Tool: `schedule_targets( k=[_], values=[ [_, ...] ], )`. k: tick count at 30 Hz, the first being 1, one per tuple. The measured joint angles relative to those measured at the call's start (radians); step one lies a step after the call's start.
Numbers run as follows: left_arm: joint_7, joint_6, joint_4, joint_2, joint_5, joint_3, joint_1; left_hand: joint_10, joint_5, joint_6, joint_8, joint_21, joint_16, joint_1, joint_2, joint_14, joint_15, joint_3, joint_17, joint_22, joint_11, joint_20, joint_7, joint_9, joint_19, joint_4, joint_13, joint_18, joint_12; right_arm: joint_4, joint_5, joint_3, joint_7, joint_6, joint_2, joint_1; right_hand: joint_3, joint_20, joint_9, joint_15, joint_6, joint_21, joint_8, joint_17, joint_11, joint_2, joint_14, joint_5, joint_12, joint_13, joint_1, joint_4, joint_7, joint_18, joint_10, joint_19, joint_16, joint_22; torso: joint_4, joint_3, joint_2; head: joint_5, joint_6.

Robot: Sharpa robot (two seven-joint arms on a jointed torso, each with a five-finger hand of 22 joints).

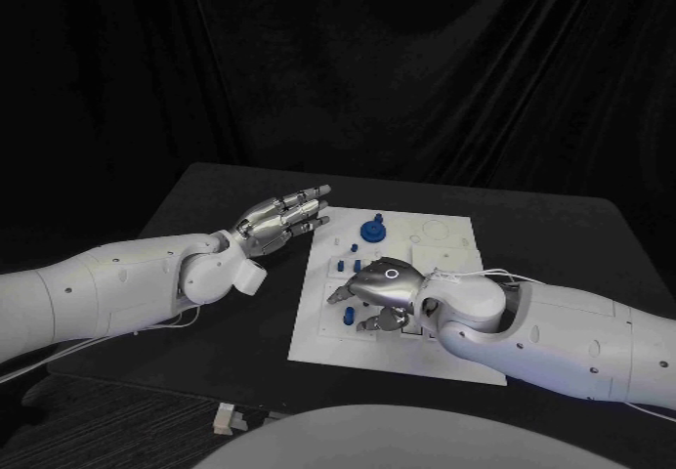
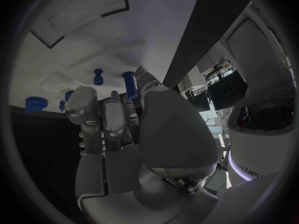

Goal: Assemble the parts on the task board

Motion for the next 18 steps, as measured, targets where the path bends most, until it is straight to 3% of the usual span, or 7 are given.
schedule_targets(
  k=[4, 7, 10, 14, 15, 18],
  values=[
    [-0.001, 0.0, 0.0, 0.0, 0.0, 0.0, 0.0, 0.0, 0.0, 0.0, 0.004, 0.0, 0.0, 0.0, 0.0, 0.0, 0.0, 0.0, 0.0, 0.0, 0.0, 0.0, 0.0, 0.0, 0.0, 0.0, 0.0, 0.0, 0.0, 0.017, 0.001, -0.001, 0.002, -0.065, -0.025, 0.004, -0.022, 0.0, -0.02, 0.0, -0.097, 0.0, -0.005, 0.001, -0.003, -0.014, 0.0, 0.0, 0.013, 0.0, 0.013, 0.061, -0.014, 0.0, -0.028, 0.0, 0.0, 0.0, -0.0002, 0.0, 0.0, -0.001, 0.0],
    [-0.001, 0.0, 0.0, -0.001, 0.0, 0.0, 0.0, 0.0, 0.0, 0.0, 0.004, 0.0, 0.0, 0.0, 0.0, 0.0, 0.0, 0.0, 0.0, 0.0, 0.0, 0.0, 0.0, 0.0, 0.0, 0.0, 0.0, 0.0, 0.0, 0.036, 0.017, -0.002, 0.003, -0.117, -0.051, 0.027, -0.036, 0.0, -0.022, 0.0, -0.109, 0.0, -0.005, 0.007, 0.001, -0.031, 0.0, -0.004, 0.014, 0.0, -0.004, 0.079, -0.019, 0.0, -0.036, 0.0, 0.0, 0.0, -0.0002, 0.0, 0.0, -0.003, 0.0],
    [-0.001, 0.0, 0.001, -0.004, 0.0, 0.0, 0.0, 0.0, 0.0, 0.0, 0.004, 0.0, 0.0, 0.0, 0.0, 0.0, 0.0, 0.0, 0.0, 0.0, 0.0, 0.0, 0.0, 0.0, 0.0, 0.0, 0.0, 0.0, 0.0, 0.064, 0.071, -0.002, 0.003, -0.168, -0.092, 0.078, -0.052, 0.0, -0.023, 0.0, -0.114, 0.006, -0.005, 0.016, 0.004, -0.055, 0.0, -0.012, 0.027, 0.0, -0.038, 0.084, -0.017, 0.0, -0.043, 0.0, 0.001, 0.0, -0.0004, 0.0, 0.0, -0.009, 0.0],
    [-0.001, 0.0, 0.002, -0.008, 0.0, 0.0, 0.0, 0.0, 0.0, 0.0, 0.004, 0.0, 0.0, 0.0, 0.0, 0.0, 0.0, 0.0, 0.0, 0.0, 0.0, 0.0, 0.0, 0.0, 0.0, 0.0, 0.0, 0.0, 0.0, 0.098, 0.189, 0.001, 0.003, -0.212, -0.158, 0.159, -0.116, 0.01, -0.022, 0.01, -0.088, 0.025, -0.003, 0.038, 0.011, -0.056, 0.01, -0.004, 0.058, 0.002, -0.111, 0.085, 0.0, 0.0, -0.018, 0.01, 0.02, 0.0, -0.0005, 0.0, 0.0, -0.016, 0.0],
    [-0.001, 0.0, 0.002, -0.009, 0.0, 0.0, 0.0, 0.0, 0.0, 0.0, 0.004, 0.0, 0.0, 0.0, 0.0, 0.0, 0.0, 0.0, 0.0, 0.0, 0.0, 0.0, 0.0, 0.0, 0.0, 0.0, 0.0, 0.0, 0.0, 0.105, 0.235, 0.001, 0.001, -0.219, -0.177, 0.181, -0.118, 0.005, -0.02, 0.003, -0.062, 0.064, 0.004, 0.053, -0.001, -0.039, 0.017, 0.006, 0.075, 0.003, -0.128, 0.084, -0.008, 0.0, 0.024, 0.028, 0.029, 0.0, -0.0005, 0.0001, 0.0, -0.017, 0.0],
    [-0.001, 0.0, 0.002, -0.009, 0.0, 0.0, 0.0, 0.0, 0.0, 0.0, 0.004, 0.0, 0.0, 0.0, 0.0, 0.0, 0.0, 0.0, 0.0, 0.0, 0.0, 0.0, 0.0, 0.0, 0.0, 0.0, 0.0, 0.0, 0.0, 0.113, 0.357, 0.001, -0.004, -0.223, -0.217, 0.227, -0.111, -0.002, -0.019, -0.001, -0.038, 0.071, 0.007, 0.035, -0.012, -0.024, 0.021, 0.024, 0.083, 0.002, -0.137, 0.078, -0.026, 0.0, 0.065, 0.035, 0.019, 0.0, -0.0004, 0.0001, 0.0, -0.023, 0.0]
  ],
)
